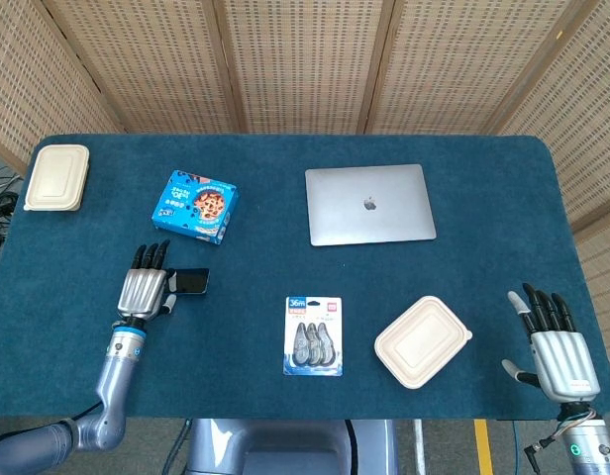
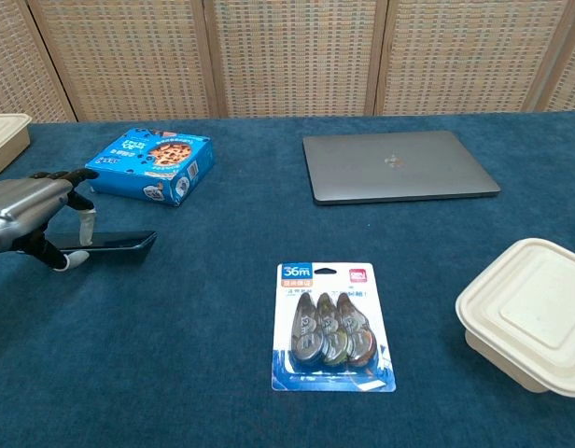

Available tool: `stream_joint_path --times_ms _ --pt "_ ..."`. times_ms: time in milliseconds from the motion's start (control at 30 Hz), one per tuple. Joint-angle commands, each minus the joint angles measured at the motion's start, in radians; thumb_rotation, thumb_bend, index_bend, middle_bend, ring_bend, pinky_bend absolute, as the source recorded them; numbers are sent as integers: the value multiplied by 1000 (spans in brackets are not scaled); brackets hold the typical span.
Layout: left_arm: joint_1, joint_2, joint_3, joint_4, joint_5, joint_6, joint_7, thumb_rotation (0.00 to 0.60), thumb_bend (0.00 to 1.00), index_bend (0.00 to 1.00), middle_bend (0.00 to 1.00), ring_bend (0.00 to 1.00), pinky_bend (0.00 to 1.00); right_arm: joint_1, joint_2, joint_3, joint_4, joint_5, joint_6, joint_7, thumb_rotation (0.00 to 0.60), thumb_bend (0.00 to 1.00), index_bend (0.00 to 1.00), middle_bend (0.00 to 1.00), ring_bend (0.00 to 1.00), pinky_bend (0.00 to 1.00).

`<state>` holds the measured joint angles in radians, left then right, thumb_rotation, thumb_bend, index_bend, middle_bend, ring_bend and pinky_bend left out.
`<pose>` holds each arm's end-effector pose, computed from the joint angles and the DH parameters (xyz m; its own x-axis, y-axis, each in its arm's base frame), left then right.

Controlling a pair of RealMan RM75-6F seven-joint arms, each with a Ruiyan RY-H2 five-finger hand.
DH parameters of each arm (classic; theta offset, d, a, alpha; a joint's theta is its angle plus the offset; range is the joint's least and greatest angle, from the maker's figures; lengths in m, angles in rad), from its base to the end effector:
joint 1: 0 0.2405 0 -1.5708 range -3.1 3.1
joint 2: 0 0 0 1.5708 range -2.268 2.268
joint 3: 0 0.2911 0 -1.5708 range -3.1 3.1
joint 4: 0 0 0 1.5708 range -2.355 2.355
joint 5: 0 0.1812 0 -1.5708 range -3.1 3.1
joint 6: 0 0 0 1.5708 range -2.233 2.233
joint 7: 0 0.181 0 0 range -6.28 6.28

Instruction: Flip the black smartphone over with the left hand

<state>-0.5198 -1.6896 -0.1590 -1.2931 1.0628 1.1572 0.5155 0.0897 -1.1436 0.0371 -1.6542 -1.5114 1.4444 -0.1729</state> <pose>-0.2690 0.3592 -0.0064 0.5376 0.1860 0.8224 0.8424 -0.0755 -0.5335 -0.3228 -0.2165 0.1788 0.4927 -0.0535 0.8686 -0.8702 -0.0380 0.4913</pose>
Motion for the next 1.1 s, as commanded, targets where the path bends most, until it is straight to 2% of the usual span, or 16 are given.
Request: stream_joint_path --times_ms 33,300,800,1100 --pt "-1 0 -7 3 6 7 -7 600 342 572 0 0 0 0 0 0 1 0 0 0 600 53 0 0 0 0" --pt "-10 1 -26 12 12 16 -11 600 334 506 0 0 0 0 -2 -1 1 0 -1 -2 600 53 0 0 0 0" --pt "-38 -6 -68 69 9 11 -27 600 332 488 0 0 0 3 -7 -1 6 4 -8 -7 600 53 0 0 0 0" --pt "-76 -40 -95 170 16 -7 -55 600 323 438 0 0 0 6 -12 -2 10 12 -17 -14 600 53 0 0 0 0"
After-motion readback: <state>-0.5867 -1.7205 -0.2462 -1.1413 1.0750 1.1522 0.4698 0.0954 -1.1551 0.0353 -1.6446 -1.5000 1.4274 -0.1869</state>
